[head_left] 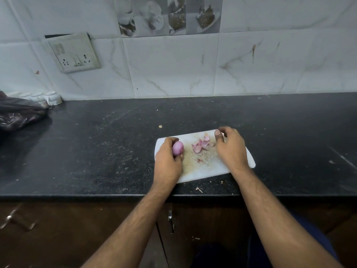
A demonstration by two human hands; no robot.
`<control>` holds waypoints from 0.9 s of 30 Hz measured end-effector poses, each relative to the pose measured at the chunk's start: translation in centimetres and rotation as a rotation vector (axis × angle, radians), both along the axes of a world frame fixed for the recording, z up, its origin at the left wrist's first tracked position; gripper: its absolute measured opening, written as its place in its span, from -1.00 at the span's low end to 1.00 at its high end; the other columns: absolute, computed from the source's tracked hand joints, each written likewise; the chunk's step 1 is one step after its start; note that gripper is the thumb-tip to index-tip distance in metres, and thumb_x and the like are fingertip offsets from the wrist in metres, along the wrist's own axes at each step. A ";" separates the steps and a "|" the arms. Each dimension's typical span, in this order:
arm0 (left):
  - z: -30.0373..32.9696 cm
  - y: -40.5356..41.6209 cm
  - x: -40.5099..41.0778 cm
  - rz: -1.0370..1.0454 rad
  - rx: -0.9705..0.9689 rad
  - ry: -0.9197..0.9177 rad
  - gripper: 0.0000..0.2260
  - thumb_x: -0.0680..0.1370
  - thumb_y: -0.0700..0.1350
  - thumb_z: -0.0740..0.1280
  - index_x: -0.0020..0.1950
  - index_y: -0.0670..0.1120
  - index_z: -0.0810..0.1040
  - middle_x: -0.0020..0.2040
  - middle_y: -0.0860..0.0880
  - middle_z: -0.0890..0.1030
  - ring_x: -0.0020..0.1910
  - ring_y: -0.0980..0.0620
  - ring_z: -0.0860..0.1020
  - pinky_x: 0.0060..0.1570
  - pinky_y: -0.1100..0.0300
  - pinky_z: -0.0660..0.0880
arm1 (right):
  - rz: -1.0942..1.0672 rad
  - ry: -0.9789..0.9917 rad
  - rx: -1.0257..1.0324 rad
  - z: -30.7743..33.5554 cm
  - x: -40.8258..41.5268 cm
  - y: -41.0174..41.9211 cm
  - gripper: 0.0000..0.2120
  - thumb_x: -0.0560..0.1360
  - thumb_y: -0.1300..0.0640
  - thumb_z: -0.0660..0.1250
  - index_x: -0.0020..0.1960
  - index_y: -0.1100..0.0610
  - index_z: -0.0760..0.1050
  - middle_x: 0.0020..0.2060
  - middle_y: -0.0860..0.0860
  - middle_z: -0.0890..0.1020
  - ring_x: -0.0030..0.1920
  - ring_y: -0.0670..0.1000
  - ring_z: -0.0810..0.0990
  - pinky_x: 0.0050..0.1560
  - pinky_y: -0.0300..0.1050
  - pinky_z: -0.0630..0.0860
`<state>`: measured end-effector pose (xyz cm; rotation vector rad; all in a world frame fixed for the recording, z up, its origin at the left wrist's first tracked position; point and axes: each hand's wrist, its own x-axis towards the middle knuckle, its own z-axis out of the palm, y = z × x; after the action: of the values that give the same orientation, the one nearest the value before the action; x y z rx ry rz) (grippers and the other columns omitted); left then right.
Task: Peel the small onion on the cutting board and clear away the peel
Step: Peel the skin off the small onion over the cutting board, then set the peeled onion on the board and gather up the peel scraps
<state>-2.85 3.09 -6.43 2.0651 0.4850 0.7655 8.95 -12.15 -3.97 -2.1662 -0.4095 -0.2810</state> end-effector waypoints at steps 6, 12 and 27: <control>0.0 0.6 0.2 0.059 -0.150 -0.046 -0.76 0.67 -0.05 0.35 0.32 -0.01 0.45 0.07 0.11 0.62 -0.04 0.19 0.59 -0.16 0.45 0.41 | 0.375 0.261 -0.139 1.2 1.4 2.1 -0.43 0.69 -0.26 -0.06 0.51 0.04 0.36 0.37 0.07 0.57 0.39 0.09 0.52 0.40 0.09 0.39; -0.7 1.9 0.2 0.069 -0.569 -0.227 -0.81 0.72 -0.02 0.25 0.33 0.10 0.40 0.19 0.07 0.62 0.17 0.06 0.68 0.00 0.16 0.59 | 0.730 0.157 -0.276 -0.4 -0.6 3.0 -0.46 0.67 -0.26 0.00 0.38 0.04 0.52 0.15 -0.05 0.69 0.14 -0.09 0.65 0.27 0.01 0.56; 0.0 3.3 1.9 -0.026 -0.250 -0.047 -0.74 0.69 -0.03 0.31 0.37 0.02 0.42 0.14 0.05 0.63 0.09 0.02 0.64 0.10 0.03 0.60 | 0.956 -0.059 -0.363 -1.0 -0.8 3.0 -0.72 0.63 0.03 0.35 0.31 0.01 0.63 0.31 -0.18 0.58 0.29 -0.20 0.55 0.31 -0.25 0.46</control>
<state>-0.93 6.35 -6.39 1.8140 0.5004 0.6995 8.20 -9.11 -4.96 -2.0348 -1.5422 0.2900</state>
